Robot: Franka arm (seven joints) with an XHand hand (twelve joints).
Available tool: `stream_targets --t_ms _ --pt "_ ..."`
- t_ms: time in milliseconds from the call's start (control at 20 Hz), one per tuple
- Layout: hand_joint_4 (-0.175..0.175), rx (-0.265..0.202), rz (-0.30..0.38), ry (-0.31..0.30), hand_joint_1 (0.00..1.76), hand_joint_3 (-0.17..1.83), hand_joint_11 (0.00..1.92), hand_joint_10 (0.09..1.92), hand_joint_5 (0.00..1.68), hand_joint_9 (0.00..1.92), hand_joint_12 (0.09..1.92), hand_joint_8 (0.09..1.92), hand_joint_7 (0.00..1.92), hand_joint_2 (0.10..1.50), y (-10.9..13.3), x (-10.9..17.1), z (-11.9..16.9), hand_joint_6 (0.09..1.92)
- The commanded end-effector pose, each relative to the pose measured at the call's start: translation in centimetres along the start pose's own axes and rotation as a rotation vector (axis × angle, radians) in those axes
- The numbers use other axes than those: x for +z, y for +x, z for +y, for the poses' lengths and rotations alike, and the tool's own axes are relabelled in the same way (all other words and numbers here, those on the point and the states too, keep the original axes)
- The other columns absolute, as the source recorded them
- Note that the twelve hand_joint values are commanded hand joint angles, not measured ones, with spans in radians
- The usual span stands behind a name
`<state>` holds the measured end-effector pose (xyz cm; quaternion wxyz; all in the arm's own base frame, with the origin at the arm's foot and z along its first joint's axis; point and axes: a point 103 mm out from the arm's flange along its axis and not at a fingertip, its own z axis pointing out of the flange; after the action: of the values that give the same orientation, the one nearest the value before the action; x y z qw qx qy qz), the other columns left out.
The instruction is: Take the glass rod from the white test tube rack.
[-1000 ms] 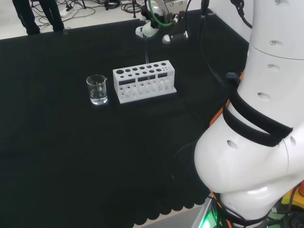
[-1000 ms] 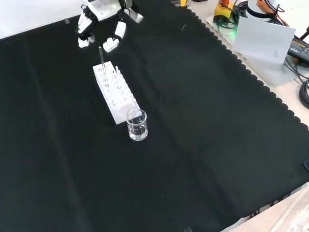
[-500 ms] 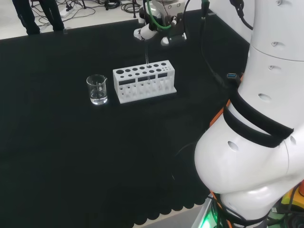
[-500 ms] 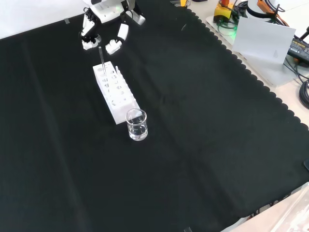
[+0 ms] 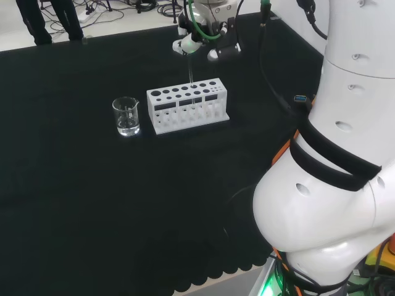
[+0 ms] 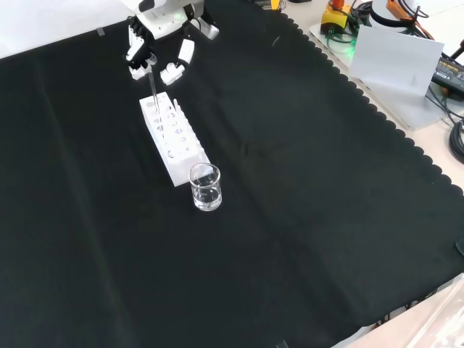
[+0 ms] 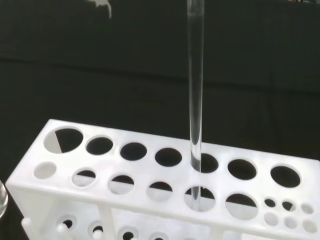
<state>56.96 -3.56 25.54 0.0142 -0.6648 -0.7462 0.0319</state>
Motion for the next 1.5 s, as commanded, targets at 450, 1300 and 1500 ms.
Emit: stream_targets --t_ms 450,1300,1500 --pt "-0.175 -0.012 -0.026 0.027 0.90 0.59 1.48 0.77 0.77 1.47 1.06 0.88 1.09 0.77 -0.1 1.0 0.3 0.96" --pt "-0.175 -0.001 0.005 -0.002 1.25 0.05 1.80 0.64 1.05 1.63 0.63 0.87 1.19 1.04 0.8 1.2 1.3 0.83" --pt "-0.175 0.016 -0.012 -0.044 1.29 0.51 1.69 0.76 1.05 1.57 0.61 1.04 1.18 0.81 1.4 0.1 1.4 0.78"
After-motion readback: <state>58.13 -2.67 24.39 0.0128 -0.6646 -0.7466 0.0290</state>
